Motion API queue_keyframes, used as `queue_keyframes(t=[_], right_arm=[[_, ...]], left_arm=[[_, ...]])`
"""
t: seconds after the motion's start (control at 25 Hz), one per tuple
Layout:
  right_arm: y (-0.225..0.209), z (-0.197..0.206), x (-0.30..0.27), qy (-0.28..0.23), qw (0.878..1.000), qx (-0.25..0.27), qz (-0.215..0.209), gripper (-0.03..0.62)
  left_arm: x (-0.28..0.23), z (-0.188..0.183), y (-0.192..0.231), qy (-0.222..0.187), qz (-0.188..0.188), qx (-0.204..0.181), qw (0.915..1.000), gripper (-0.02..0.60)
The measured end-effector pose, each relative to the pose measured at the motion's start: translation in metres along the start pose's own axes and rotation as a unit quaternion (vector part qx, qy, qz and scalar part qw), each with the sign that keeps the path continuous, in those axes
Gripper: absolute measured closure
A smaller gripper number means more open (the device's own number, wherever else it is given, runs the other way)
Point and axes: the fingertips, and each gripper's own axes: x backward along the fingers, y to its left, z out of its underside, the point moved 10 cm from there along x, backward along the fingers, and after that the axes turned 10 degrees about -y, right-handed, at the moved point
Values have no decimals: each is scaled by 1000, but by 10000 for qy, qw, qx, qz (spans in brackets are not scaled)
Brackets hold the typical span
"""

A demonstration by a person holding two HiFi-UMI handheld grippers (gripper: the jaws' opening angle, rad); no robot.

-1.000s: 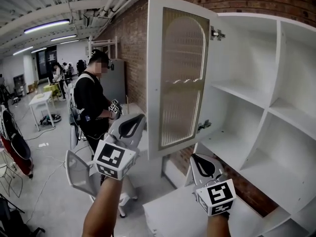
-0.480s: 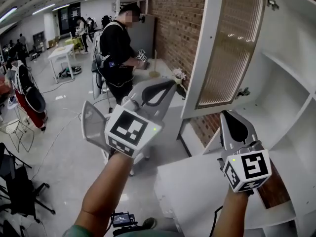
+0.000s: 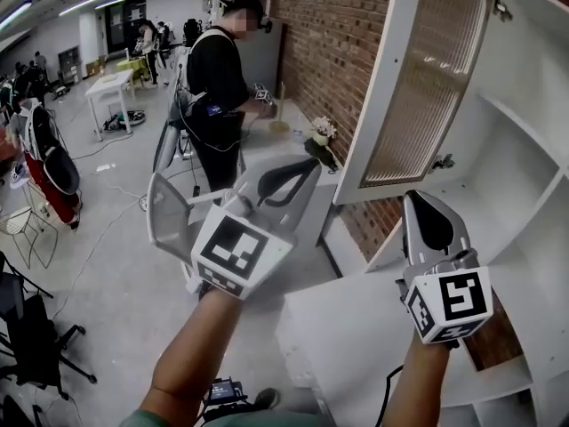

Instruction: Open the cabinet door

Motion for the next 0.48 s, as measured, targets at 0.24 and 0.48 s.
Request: queue_keyframes(t=[0.24, 0.48], right_arm=[[14, -12, 13, 103, 9999, 109, 66, 589], [1, -17, 25, 178, 9996, 138, 174, 589]], left_arm=[[14, -6, -6, -125, 64, 57, 9999, 580], [1, -9, -20, -164, 174, 91, 9997, 580]])
